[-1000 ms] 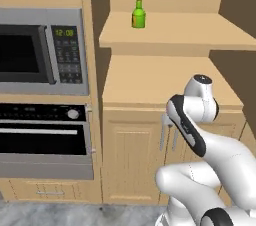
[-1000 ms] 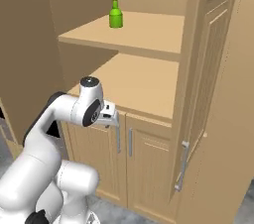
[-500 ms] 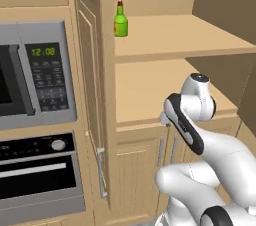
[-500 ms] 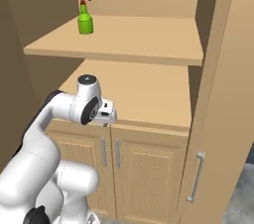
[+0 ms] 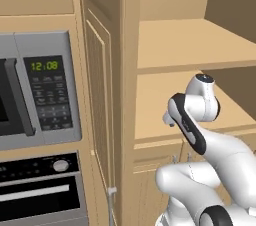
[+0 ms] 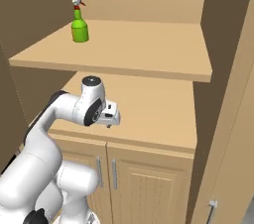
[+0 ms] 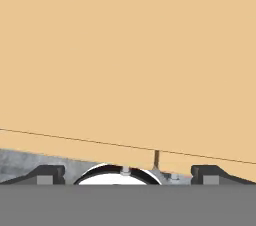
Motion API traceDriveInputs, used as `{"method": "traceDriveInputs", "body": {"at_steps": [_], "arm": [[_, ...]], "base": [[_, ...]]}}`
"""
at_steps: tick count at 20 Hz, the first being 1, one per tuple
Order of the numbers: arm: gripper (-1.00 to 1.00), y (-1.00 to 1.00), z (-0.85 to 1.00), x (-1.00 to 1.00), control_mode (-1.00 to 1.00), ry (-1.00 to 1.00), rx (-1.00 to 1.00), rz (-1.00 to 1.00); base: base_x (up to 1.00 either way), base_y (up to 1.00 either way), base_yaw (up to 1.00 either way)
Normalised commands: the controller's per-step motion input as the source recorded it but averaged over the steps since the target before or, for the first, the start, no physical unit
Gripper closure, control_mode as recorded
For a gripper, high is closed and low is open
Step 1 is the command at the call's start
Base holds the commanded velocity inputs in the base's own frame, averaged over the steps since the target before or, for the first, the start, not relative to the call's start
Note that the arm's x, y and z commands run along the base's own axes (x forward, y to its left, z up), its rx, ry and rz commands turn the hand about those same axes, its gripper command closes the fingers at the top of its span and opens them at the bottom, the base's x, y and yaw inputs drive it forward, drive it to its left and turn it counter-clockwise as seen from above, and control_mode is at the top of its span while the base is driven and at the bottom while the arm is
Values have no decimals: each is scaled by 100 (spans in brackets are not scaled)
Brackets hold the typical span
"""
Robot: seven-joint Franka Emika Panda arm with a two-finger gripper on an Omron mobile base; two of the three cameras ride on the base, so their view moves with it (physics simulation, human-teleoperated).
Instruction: Move the cutting board and knife to the sink. Then move spray from the cabinet to the counter.
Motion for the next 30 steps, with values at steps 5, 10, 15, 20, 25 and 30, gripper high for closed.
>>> {"method": "traceDriveInputs", "body": {"at_steps": [5, 10, 15, 20, 25, 30], "arm": [[-100, 0, 0, 0, 100, 0, 0, 0], [-100, 0, 0, 0, 100, 0, 0, 0], [-100, 0, 0, 0, 100, 0, 0, 0], [-100, 0, 0, 0, 100, 0, 0, 0], [-100, 1, 2, -4, -100, -8, 0, 0], [-100, 6, 23, -14, -100, -53, 0, 0]], "base": [[44, 3, 13], [2, 1, 1], [1, 0, 0], [-4, 1, 0], [-13, 1, 0], [0, 0, 0]]}}
